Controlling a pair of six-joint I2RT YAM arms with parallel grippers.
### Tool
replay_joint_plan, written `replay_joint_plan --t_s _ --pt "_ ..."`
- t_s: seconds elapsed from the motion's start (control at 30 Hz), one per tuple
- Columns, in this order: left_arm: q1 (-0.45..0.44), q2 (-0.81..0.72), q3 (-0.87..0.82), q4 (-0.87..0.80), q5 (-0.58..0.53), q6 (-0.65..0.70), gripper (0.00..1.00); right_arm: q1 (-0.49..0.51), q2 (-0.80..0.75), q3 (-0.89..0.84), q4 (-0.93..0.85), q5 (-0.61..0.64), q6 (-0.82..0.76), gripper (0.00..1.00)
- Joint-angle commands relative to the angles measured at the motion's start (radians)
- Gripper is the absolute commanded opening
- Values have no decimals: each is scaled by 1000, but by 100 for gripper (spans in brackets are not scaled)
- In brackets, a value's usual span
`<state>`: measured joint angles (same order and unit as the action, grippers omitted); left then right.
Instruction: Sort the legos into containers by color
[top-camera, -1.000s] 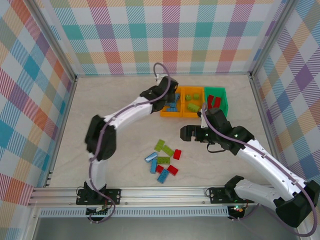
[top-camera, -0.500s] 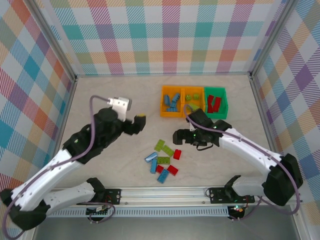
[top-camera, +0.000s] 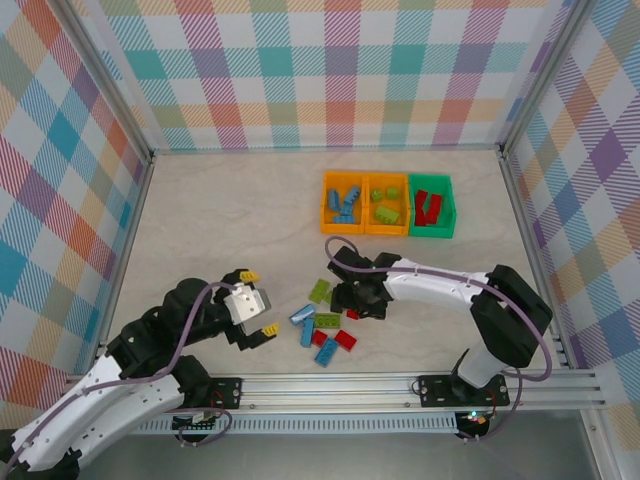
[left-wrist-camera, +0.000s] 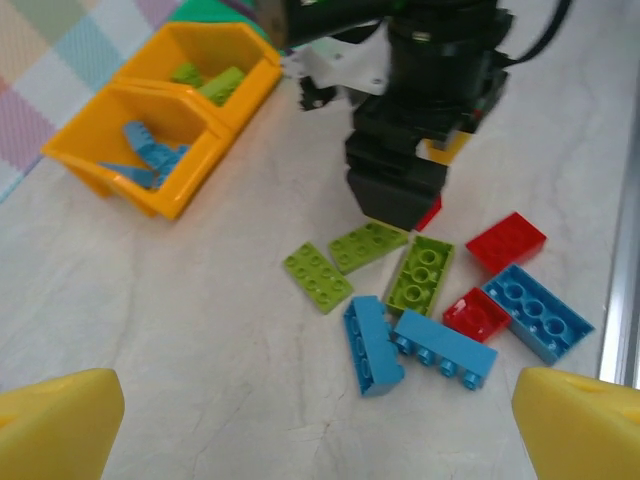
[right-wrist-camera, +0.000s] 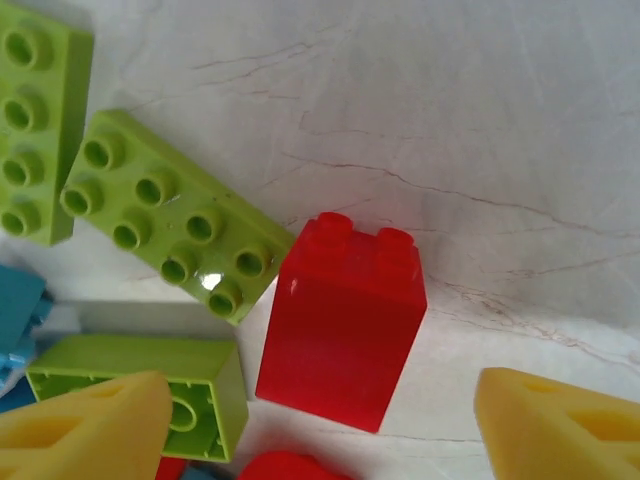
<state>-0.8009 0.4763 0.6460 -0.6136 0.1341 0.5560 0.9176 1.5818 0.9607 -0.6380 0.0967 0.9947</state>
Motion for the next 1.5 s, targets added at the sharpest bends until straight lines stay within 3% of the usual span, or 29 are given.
replay_joint_plan --t_s 0.0,0.1,0.27,0.4,0.47,0.6,0.7,0.9,1.07,1.27,1.4,1.47 --pt "-3 23 11 -33 90 127 100 0 -10 -41 77 40 80 66" --pt "-3 18 -3 -40 119 142 100 -1 -13 -62 93 52 87 57" --pt "-4 10 -17 -34 154 143 100 0 -5 -75 101 51 75 59" --pt "-3 16 -16 -35 153 143 100 0 -9 -76 96 57 71 42" --pt "-3 16 -14 -34 157 144 100 -2 -45 -80 74 92 75 37" --pt "-3 15 -15 -18 183 142 100 -33 -174 -89 40 167 30 36" --pt "-3 18 -23 12 191 134 100 -116 -276 -79 20 223 -71 36" --pt "-2 -14 -50 140 82 58 100 -429 -351 -12 67 240 -327 35" --pt "2 -50 -75 191 29 40 100 -659 -186 118 154 173 -471 34" --pt "15 -51 -83 232 15 -4 100 -804 131 361 192 98 -531 36" --pt "33 -26 -71 237 15 -35 100 -834 346 584 116 40 -559 44" --pt "45 -12 -59 231 13 -55 100 -837 416 680 48 45 -563 57"
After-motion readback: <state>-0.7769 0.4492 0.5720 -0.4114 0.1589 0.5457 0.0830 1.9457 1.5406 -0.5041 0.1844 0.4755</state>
